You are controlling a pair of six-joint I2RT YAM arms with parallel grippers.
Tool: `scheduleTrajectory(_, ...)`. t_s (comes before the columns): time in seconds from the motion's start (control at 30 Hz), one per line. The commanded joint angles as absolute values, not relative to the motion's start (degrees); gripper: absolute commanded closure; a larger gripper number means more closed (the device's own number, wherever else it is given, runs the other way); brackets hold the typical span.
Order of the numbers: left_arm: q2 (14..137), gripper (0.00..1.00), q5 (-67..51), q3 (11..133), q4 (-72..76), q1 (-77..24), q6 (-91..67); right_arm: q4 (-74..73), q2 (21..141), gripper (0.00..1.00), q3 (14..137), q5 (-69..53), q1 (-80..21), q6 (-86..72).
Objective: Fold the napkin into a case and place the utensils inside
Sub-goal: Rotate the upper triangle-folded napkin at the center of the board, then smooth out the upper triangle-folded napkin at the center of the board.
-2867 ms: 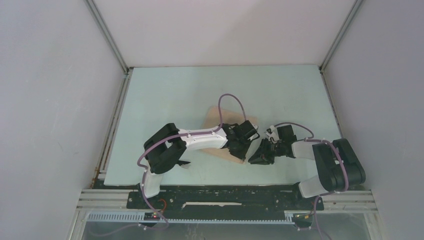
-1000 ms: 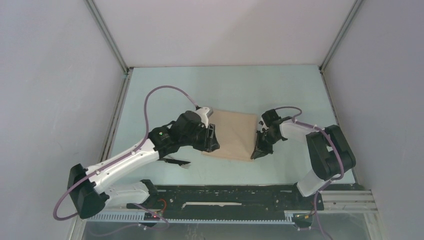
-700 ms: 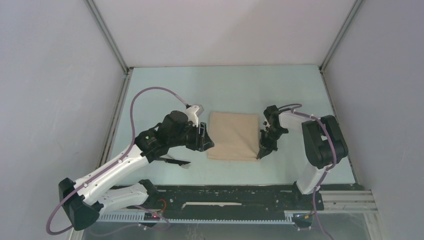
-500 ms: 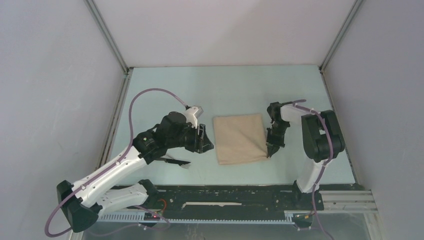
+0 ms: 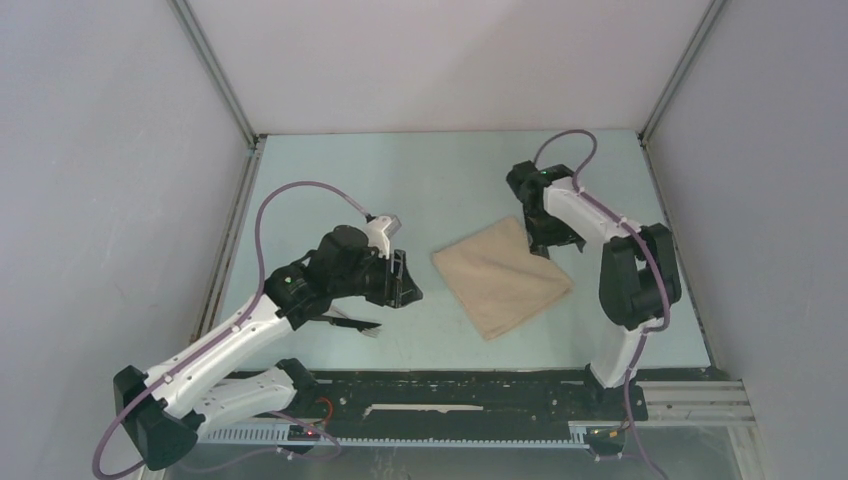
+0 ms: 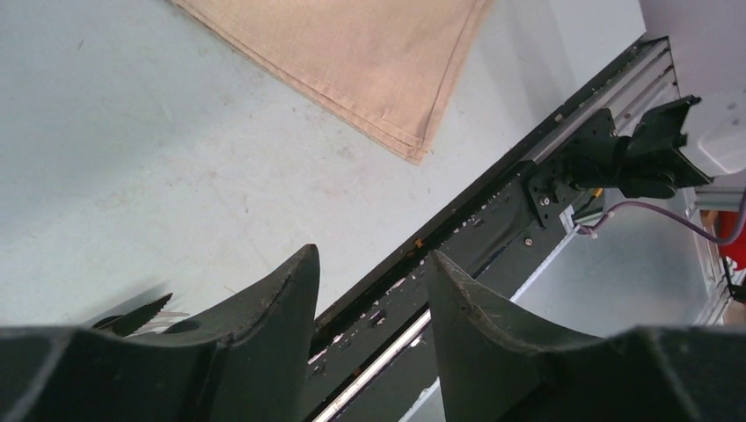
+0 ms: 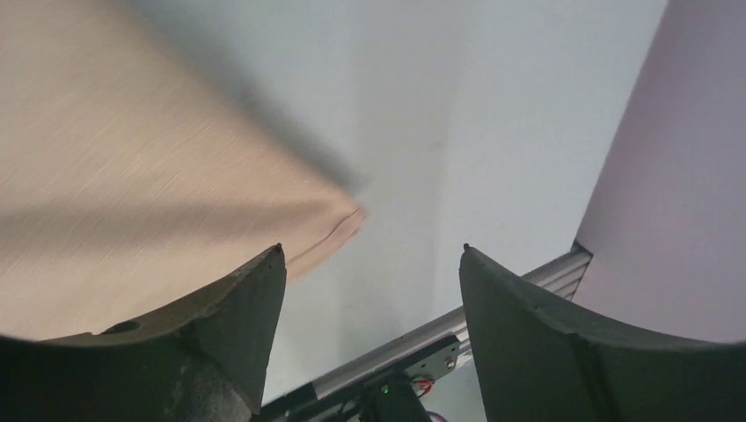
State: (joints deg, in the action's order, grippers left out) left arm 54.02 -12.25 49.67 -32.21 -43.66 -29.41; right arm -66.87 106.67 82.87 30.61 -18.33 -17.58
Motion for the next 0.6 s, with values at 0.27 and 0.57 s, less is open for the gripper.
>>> scheduleTrajectory(0.27,60.9,0.43,-18.5,47.8,-23.2,-36.3,-31.7,-41.8,84.5,0.30,64.0,-5.2,-27.0,-23.9)
scheduleTrajectory(0.57,80.6,0.45,-32.0,49.1,-3.4,-36.1,-44.1,-38.7,81.2,0.31,56.1,-8.3,-19.1,-21.0)
